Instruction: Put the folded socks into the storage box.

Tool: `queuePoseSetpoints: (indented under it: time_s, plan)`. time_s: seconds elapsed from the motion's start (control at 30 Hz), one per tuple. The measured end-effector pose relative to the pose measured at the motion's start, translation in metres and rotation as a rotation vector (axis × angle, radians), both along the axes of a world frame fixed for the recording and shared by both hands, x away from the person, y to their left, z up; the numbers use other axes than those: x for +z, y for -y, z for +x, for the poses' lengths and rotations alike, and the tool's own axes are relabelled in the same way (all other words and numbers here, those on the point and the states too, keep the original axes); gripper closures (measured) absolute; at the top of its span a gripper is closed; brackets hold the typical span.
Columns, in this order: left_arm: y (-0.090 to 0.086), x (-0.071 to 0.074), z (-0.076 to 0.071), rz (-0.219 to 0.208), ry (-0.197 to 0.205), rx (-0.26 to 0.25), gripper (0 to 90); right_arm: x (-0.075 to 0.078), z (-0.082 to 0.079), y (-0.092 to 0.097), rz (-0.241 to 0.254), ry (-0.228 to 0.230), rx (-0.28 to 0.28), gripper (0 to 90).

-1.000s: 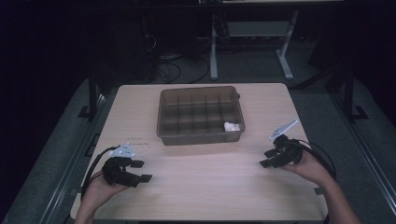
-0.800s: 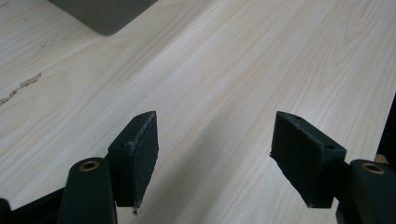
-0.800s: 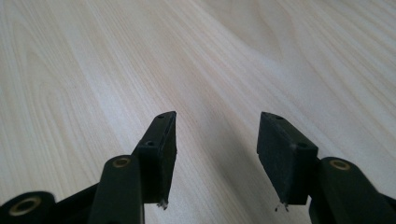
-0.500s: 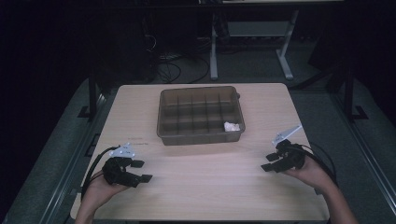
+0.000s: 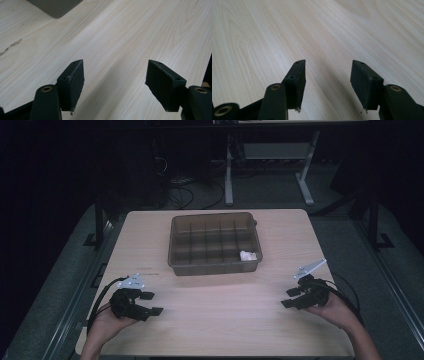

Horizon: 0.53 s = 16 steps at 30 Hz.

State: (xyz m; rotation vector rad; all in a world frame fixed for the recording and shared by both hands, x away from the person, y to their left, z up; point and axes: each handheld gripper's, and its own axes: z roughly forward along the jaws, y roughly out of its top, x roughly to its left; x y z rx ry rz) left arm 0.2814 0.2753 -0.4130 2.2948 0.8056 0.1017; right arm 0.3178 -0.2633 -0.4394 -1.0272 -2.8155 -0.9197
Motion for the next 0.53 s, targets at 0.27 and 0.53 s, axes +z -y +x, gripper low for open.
queuePoseSetpoints:
  time_s: [0.27,0.53]
  plan:
    - [0.001,0.001,0.0,0.005,0.0,-0.013,30.5,-0.002,-0.006,0.002,0.006,0.004,-0.004,45.2]
    - [0.003,0.001,0.0,0.019,-0.001,-0.018,30.4,-0.004,-0.011,0.004,0.012,0.002,-0.009,45.3]
